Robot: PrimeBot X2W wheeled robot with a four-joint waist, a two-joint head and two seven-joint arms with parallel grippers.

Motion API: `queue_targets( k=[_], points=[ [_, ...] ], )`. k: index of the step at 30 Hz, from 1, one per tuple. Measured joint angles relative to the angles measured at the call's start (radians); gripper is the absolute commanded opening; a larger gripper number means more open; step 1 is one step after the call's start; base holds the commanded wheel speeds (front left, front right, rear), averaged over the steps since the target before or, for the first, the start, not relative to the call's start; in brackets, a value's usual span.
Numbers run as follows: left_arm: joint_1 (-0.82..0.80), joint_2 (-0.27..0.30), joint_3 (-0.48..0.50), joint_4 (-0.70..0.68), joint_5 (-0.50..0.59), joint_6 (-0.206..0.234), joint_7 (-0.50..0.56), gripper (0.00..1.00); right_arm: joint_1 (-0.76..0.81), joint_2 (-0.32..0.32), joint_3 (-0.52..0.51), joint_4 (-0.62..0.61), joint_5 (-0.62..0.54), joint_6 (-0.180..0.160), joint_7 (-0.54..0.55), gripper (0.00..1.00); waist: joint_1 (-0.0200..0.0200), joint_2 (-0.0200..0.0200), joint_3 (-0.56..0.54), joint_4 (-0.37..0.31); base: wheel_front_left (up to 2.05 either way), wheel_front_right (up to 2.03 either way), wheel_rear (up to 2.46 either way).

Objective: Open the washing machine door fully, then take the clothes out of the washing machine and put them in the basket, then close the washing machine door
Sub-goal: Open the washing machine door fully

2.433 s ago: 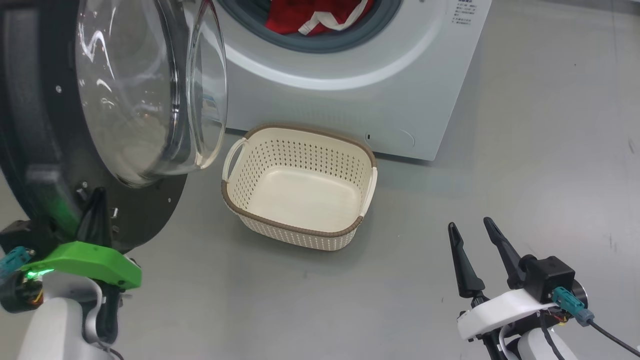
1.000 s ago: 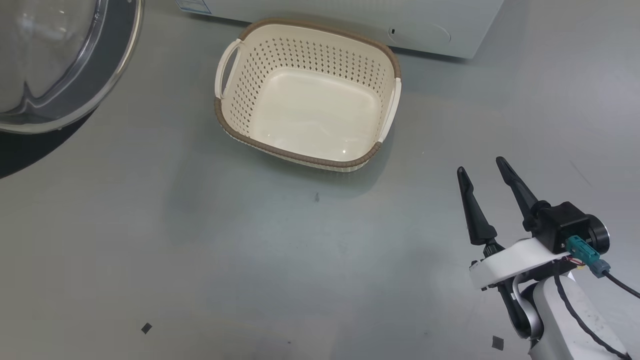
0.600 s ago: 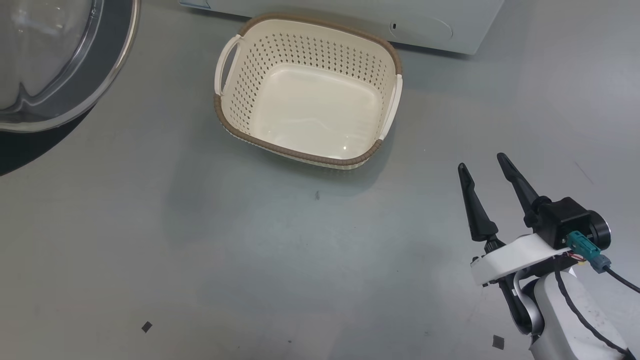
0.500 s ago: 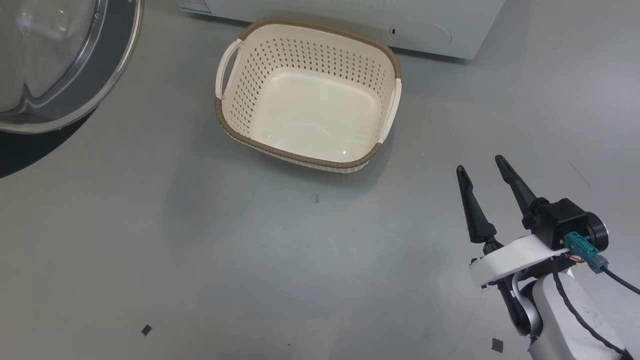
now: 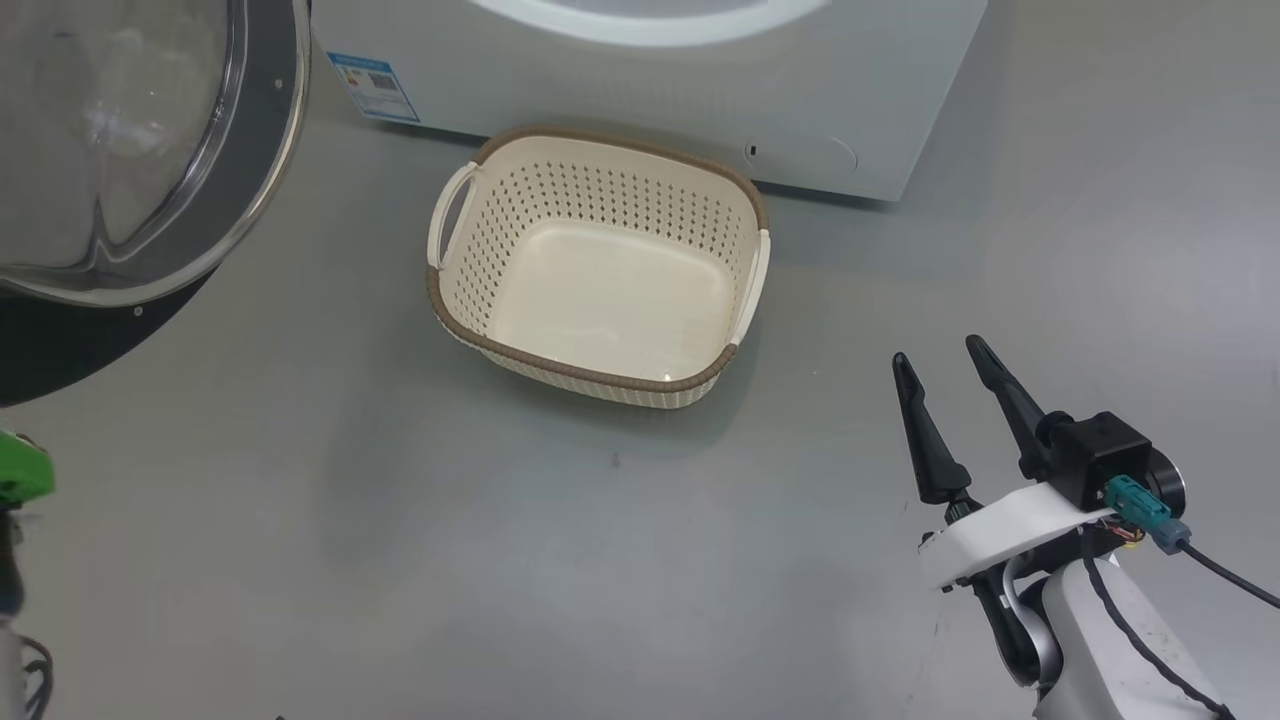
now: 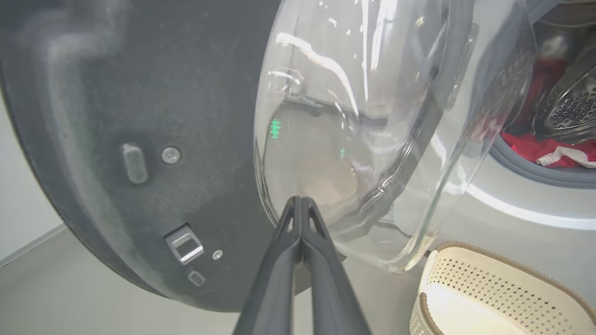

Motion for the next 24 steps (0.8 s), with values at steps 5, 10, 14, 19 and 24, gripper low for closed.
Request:
queue_targets(
  k=[5,10,14,19,24],
  points=[
    [0.042,-0.026,-0.055,0.001,0.030,-0.009,-0.001,0.00,0.003,0.009,0.000,0.017,0.009,0.000,-0.003,1.00,0.0000,0.0000,-0.053,-0.018,0.00,0.00,0.00],
    [0.088,-0.045,-0.090,0.000,0.038,-0.018,-0.009,0.00,0.020,0.018,-0.001,0.028,0.023,0.000,-0.003,1.00,0.0000,0.0000,-0.108,-0.039,0.00,0.00,0.00],
    [0.123,-0.062,-0.114,-0.009,0.039,-0.022,-0.014,0.00,0.044,0.019,-0.007,0.036,0.039,0.000,-0.003,1.00,0.0000,0.0000,-0.149,-0.059,0.00,0.00,0.00],
    [0.164,-0.088,-0.138,-0.030,0.046,-0.027,-0.021,0.00,0.058,0.020,-0.015,0.040,0.045,0.001,-0.005,1.00,0.0000,0.0000,-0.194,-0.089,0.00,0.00,0.00],
    [0.195,-0.110,-0.161,-0.057,0.046,-0.031,-0.026,0.00,0.066,0.020,-0.021,0.040,0.051,0.001,-0.009,1.00,0.0000,0.0000,-0.229,-0.122,0.00,0.00,0.00]
  ],
)
